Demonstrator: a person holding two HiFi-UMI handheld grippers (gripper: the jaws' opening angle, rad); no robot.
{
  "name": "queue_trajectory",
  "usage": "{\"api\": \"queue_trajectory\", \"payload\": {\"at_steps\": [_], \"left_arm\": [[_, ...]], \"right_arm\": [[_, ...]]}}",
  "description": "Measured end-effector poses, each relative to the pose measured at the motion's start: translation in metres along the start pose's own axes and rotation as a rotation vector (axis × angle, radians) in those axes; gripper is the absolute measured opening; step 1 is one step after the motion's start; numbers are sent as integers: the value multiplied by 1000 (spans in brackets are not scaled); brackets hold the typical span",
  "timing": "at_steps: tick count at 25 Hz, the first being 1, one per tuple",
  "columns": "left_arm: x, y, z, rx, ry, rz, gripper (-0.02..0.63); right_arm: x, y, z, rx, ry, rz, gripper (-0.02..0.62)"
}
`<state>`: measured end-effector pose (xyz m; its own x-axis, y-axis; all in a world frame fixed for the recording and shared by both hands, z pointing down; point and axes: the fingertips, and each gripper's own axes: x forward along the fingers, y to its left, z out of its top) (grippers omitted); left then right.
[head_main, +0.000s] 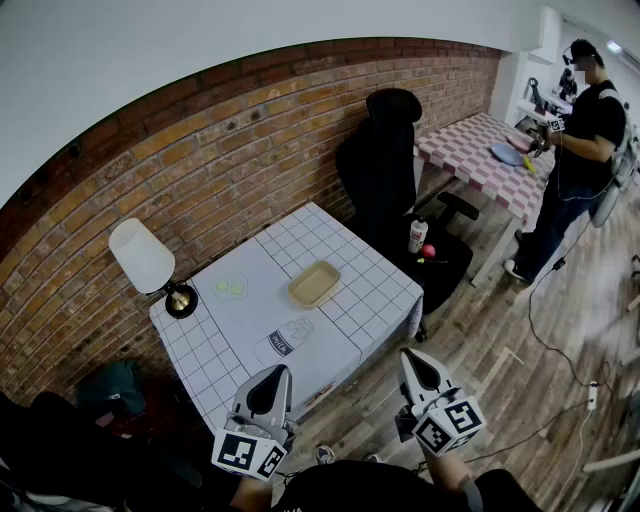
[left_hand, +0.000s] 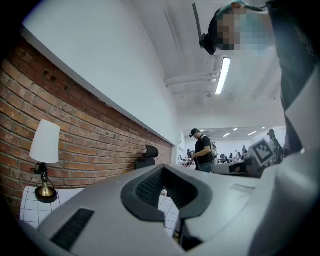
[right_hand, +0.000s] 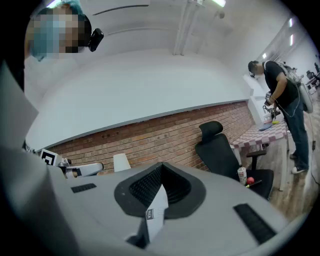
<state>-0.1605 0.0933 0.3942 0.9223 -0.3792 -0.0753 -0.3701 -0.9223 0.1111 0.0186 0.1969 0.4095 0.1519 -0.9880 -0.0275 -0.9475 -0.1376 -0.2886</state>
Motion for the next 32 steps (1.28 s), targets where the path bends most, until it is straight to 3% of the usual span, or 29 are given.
{"api": "queue_trajectory", "payload": {"at_steps": [16, 32], "left_arm": [[13, 43, -8, -46, 2, -89, 9], [82, 37, -7, -27, -16, 6, 9]], "right_arm": [[23, 5, -13, 65, -65, -98, 4], [70, -53, 15, 45, -37, 6, 3]]}}
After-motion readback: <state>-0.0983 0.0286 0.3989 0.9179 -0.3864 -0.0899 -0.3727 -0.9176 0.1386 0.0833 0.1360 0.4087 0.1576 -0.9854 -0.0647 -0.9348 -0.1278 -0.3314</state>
